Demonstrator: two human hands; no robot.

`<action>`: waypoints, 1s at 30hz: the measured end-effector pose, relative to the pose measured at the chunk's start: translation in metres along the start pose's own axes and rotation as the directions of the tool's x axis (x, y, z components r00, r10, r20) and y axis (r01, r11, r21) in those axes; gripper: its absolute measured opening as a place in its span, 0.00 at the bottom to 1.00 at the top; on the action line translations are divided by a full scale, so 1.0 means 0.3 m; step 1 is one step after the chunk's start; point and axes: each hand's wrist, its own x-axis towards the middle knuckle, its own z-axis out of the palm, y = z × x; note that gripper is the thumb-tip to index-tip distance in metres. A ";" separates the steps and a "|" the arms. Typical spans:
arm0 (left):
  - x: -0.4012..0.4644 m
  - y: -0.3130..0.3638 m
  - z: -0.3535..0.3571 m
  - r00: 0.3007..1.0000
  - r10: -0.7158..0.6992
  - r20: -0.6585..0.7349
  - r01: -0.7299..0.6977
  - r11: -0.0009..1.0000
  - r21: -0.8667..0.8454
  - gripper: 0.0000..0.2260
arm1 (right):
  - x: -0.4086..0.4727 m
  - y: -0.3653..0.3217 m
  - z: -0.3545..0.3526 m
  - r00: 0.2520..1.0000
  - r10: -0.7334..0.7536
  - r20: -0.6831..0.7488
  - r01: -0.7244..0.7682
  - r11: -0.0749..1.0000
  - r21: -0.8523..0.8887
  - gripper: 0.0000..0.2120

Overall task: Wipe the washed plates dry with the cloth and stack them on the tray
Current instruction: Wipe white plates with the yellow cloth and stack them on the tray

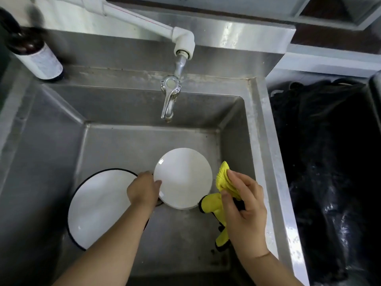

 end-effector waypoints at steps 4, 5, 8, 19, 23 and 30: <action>0.008 0.002 0.006 0.999 -0.029 0.022 0.030 0.997 -0.075 0.09 | 0.011 0.007 0.012 1.000 0.018 0.007 -0.018 1.000 -0.005 0.23; 0.006 0.002 0.004 0.999 -0.038 0.035 0.041 0.994 -0.103 0.09 | 0.014 0.008 0.012 1.000 0.028 0.007 -0.028 1.000 0.001 0.25; -0.007 -0.003 -0.006 0.995 -0.084 0.052 0.094 0.965 -0.244 0.07 | 0.023 0.005 0.008 0.998 0.056 0.004 -0.056 0.998 0.018 0.27; -0.059 0.067 -0.021 0.866 -0.220 0.450 0.497 0.267 -0.826 0.17 | 0.031 -0.048 -0.031 0.998 0.061 -0.028 -0.061 0.998 0.008 0.26; -0.078 0.078 -0.071 0.862 -0.161 0.481 0.506 0.230 -0.831 0.13 | 0.037 -0.082 -0.059 0.997 0.065 -0.033 -0.064 0.998 0.017 0.25; -0.189 0.031 -0.241 0.989 -0.033 0.144 0.143 0.459 -0.877 0.04 | 0.051 -0.168 -0.106 0.997 -0.046 -0.060 0.046 0.999 0.000 0.28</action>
